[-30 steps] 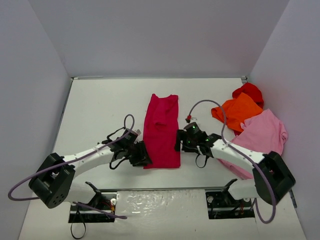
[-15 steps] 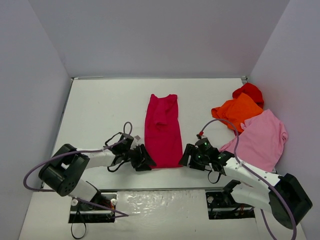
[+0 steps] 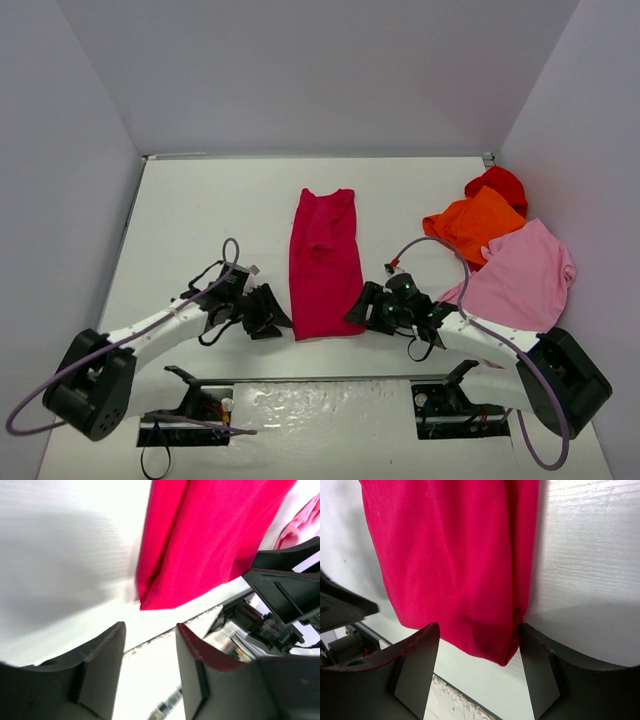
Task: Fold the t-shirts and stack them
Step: Grab one side of the 2/3 rectangular tshirt with both arms
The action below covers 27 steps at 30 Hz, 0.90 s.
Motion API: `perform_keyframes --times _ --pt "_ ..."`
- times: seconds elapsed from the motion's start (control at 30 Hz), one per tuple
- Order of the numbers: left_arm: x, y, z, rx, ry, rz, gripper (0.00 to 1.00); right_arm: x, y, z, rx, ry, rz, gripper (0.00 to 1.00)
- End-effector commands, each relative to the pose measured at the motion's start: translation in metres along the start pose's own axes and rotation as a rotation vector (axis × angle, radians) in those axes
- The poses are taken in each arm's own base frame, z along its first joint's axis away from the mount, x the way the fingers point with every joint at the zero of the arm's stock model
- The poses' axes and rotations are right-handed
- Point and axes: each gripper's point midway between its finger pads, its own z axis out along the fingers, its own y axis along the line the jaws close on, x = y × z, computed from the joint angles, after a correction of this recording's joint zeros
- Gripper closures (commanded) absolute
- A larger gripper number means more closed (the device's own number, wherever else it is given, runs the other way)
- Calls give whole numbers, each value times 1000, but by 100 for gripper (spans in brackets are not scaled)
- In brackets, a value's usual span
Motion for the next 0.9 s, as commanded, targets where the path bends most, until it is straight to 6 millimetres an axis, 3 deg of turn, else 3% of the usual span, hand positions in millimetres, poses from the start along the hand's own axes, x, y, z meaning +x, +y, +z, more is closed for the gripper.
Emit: perform_keyframes --times 0.0,0.13,0.3,0.57,0.73,0.87 --pt "-15 26 -32 -126 -101 0 54 9 -30 3 98 30 -18 39" --pt "-15 53 -13 -145 -61 -58 54 12 -35 5 113 43 -24 39" --pt "-27 54 13 -116 -29 -41 54 15 -36 3 109 47 -18 39" --pt "-41 47 36 -63 -10 -35 54 17 -37 -1 104 42 -3 39" --pt "-43 37 53 51 3 -89 54 18 -37 -1 98 47 8 39" --pt "-37 45 65 64 45 -153 54 19 -33 -2 81 52 14 39"
